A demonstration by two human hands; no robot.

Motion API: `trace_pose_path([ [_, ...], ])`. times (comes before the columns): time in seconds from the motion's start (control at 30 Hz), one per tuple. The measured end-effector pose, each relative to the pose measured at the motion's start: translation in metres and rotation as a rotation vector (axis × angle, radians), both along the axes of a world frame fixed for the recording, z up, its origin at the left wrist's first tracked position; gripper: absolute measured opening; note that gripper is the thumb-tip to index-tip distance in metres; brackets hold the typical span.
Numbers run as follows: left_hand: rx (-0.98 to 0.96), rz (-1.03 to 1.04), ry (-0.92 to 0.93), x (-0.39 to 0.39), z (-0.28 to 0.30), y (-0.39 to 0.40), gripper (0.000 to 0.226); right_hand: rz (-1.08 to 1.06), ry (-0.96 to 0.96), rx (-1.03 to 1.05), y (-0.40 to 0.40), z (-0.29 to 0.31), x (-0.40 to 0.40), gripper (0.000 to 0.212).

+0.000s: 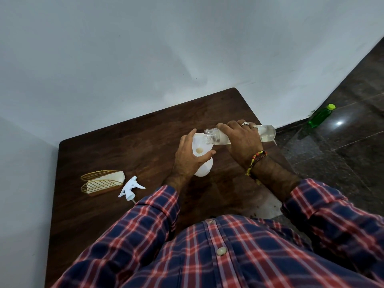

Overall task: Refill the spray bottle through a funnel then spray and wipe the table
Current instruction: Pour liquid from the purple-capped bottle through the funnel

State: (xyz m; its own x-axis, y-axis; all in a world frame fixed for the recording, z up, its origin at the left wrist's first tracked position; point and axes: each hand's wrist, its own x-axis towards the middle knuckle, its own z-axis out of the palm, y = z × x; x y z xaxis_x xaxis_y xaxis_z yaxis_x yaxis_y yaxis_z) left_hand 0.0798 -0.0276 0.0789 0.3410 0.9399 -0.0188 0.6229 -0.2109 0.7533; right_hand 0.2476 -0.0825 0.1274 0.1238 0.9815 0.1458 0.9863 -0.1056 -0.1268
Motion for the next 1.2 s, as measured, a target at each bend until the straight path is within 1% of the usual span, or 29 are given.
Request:
trace_pose_path([
  [0.27, 0.024, -0.004, -0.001, -0.0002, -0.0008, -0.0002, 0.083, -0.004, -0.006, -0.001, -0.0002, 0.0009, -0.0010, 0.059],
  [1.2, 0.057, 0.003, -0.001, -0.0007, -0.0034, 0.0002, 0.085, -0.005, -0.009, -0.048, -0.0013, 0.0048, -0.0022, 0.064],
])
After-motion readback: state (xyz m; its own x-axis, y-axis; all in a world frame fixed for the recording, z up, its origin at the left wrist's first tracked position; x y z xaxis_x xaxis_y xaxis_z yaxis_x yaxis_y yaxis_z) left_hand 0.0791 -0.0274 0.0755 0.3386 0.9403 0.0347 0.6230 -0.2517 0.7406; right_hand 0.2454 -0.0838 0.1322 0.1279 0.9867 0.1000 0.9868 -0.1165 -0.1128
